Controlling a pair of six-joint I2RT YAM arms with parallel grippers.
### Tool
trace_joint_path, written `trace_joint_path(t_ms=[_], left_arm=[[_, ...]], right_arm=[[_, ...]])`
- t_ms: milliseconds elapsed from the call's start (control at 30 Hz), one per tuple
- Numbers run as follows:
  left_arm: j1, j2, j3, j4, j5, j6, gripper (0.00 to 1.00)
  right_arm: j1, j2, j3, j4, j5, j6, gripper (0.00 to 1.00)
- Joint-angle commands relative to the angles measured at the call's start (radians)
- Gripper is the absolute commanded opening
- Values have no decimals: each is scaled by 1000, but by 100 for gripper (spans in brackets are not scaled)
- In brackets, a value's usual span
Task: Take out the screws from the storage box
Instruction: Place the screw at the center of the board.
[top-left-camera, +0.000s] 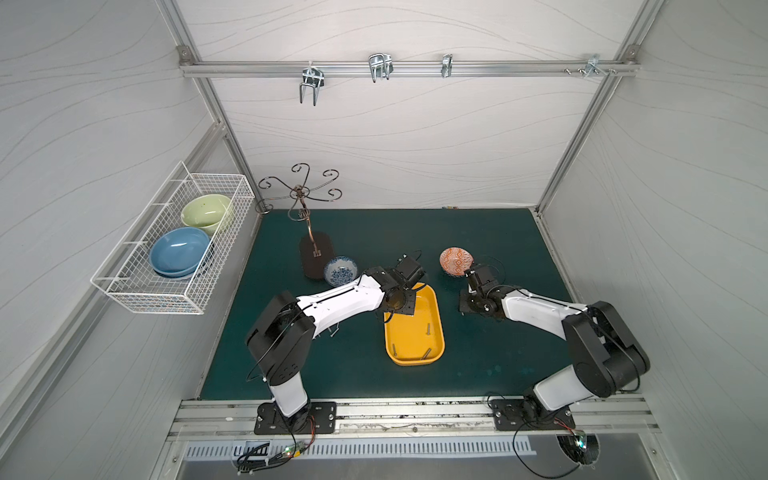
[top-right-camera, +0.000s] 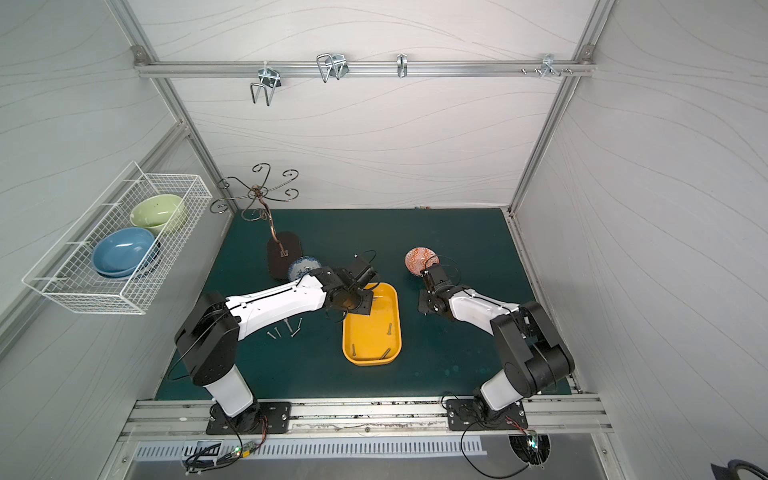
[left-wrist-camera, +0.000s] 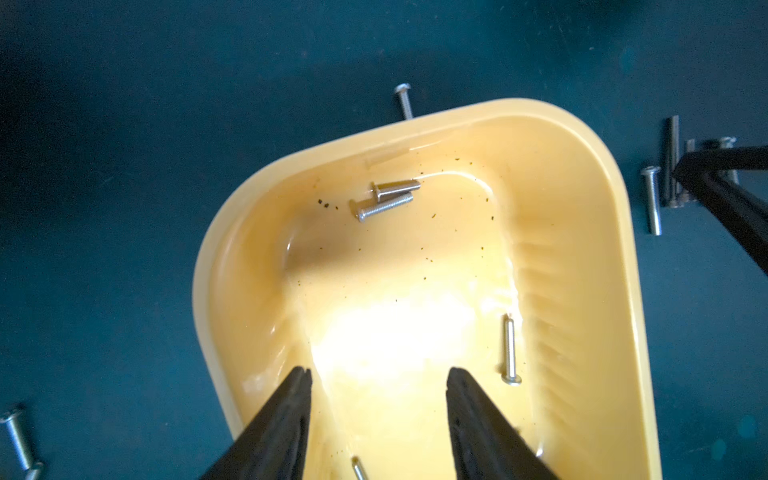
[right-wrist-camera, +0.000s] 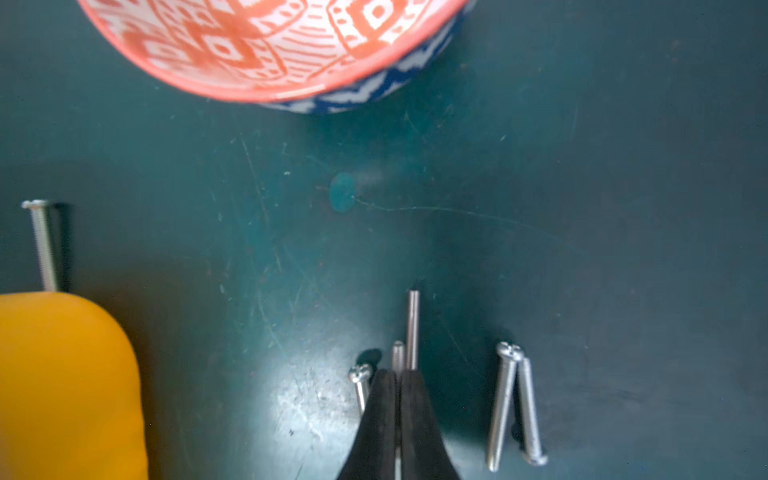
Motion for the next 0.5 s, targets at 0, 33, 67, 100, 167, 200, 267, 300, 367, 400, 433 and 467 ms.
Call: trace_joint_path(t_ms=[0,33,67,100,167,200,267,300,367,400,433,467], left_arm=[[-5,32,55,48,-7,88,55],[-5,41,55,57,-9,117,55],[-5,50,57,57,-15,138,55],[-5,63,67,50,-19,161,55],[-5,81,84,50,-17,201,55],[-5,92,91,52,-20,218,56],[-5,121,118,35,-20,254,55],[-5,136,130,32,-20,275,55],[-5,165,155,19,-23,305,55],[-5,177,166,16,-21,319,55],[-5,187,176,13,-22,337,54],[-5,192,181,12,-21,350,54]], right_arm=[[-5,-13,0,6,-4,-2,3],[-5,-23,-9,8,-3,3,3],[-6,-31,-15,7,-1,2,2],[-5,-42,-23,5,0,5,2],[-5,-59,-37,8,4,12,2],[-5,-64,-42,11,8,16,2],[-5,-63,-44,6,13,23,2],[-5,-62,-46,5,13,23,2],[-5,-57,-47,3,14,32,4],[-5,-56,-48,1,14,35,8],[-5,-55,-48,2,13,36,11],[-5,-54,-50,1,12,38,15]])
